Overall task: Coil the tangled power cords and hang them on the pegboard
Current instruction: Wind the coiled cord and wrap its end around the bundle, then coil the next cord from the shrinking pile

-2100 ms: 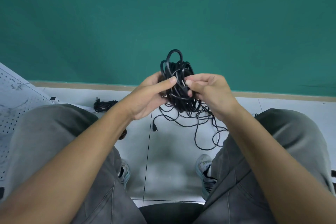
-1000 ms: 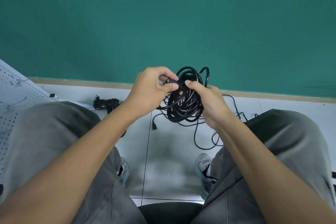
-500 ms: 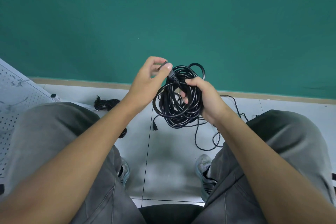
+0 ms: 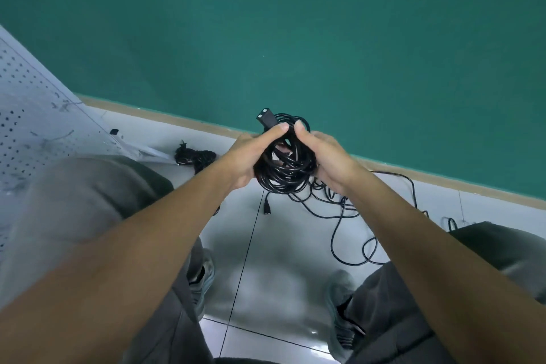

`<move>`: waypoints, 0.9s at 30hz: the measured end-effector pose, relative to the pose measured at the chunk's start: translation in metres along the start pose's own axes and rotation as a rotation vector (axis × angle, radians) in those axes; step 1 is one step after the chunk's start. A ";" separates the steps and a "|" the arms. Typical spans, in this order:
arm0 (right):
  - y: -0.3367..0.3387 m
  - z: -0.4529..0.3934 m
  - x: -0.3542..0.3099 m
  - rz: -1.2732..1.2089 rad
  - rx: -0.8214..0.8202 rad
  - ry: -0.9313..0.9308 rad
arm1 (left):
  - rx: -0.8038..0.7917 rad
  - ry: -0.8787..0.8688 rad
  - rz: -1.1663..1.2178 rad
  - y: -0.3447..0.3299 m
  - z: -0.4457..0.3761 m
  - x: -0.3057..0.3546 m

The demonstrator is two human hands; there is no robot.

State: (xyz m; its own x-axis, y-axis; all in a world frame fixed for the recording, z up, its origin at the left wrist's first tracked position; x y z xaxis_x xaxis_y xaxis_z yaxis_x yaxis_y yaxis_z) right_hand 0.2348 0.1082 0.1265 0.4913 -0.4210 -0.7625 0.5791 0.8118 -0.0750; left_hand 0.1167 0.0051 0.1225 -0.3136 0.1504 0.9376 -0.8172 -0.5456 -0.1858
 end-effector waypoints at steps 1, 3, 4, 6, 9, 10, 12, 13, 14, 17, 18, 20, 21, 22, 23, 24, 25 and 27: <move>0.000 -0.012 0.004 0.013 -0.007 -0.010 | 0.051 0.006 0.016 0.008 -0.006 -0.010; 0.001 -0.038 0.014 0.014 -0.017 -0.022 | 0.140 0.012 0.038 0.024 -0.018 -0.032; 0.000 -0.051 0.018 0.016 -0.034 -0.028 | 0.182 0.014 0.038 0.033 -0.022 -0.044; -0.002 -0.077 0.028 0.060 -0.047 -0.050 | 0.257 0.022 0.042 0.046 -0.032 -0.067; -0.006 -0.112 0.043 0.103 -0.012 -0.105 | 0.361 0.045 0.065 0.064 -0.047 -0.100; -0.009 -0.121 0.048 0.119 -0.003 -0.139 | 0.394 0.057 0.059 0.070 -0.053 -0.111; -0.012 -0.145 0.064 0.146 -0.007 -0.223 | 0.449 0.083 0.051 0.083 -0.065 -0.134; -0.011 -0.161 0.072 0.146 -0.011 -0.256 | 0.478 0.100 0.053 0.091 -0.070 -0.146; -0.011 -0.175 0.080 0.147 -0.014 -0.277 | 0.501 0.114 0.054 0.100 -0.076 -0.157; -0.010 -0.205 0.100 0.191 0.009 -0.334 | 0.544 0.182 0.013 0.125 -0.089 -0.190; -0.007 -0.214 0.108 0.221 0.011 -0.346 | 0.557 0.208 -0.019 0.133 -0.093 -0.199; 0.000 -0.227 0.123 0.258 0.018 -0.374 | 0.565 0.263 -0.109 0.151 -0.101 -0.217; 0.004 -0.233 0.128 0.270 0.026 -0.385 | 0.556 0.289 -0.147 0.158 -0.106 -0.225; 0.008 -0.236 0.131 0.282 0.035 -0.392 | 0.541 0.311 -0.175 0.165 -0.110 -0.234; 0.012 -0.241 0.134 0.281 0.047 -0.398 | 0.513 0.329 -0.197 0.169 -0.115 -0.243; 0.017 -0.245 0.136 0.281 0.062 -0.400 | 0.469 0.343 -0.213 0.171 -0.119 -0.250; 0.021 -0.249 0.138 0.274 0.073 -0.403 | 0.423 0.349 -0.220 0.174 -0.124 -0.261; 0.031 -0.255 0.143 0.267 0.100 -0.426 | 0.305 0.347 -0.237 0.171 -0.133 -0.277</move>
State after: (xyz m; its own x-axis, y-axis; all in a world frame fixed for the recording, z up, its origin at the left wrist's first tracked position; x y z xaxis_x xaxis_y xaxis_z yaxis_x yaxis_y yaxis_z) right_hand 0.1573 0.1762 -0.1492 0.8401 -0.3489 -0.4153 0.4464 0.8797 0.1639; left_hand -0.0007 -0.0203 -0.2080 -0.3212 0.5356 0.7810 -0.7236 -0.6708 0.1624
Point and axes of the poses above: each hand's wrist, its own z-axis away from the middle knuckle, its own y-axis out of the back of the hand, x = y × z, the point moved 4 cm from there along -z, towards the middle knuckle, and after that the axes turned 13 degrees about -y, right-handed, at the moved point
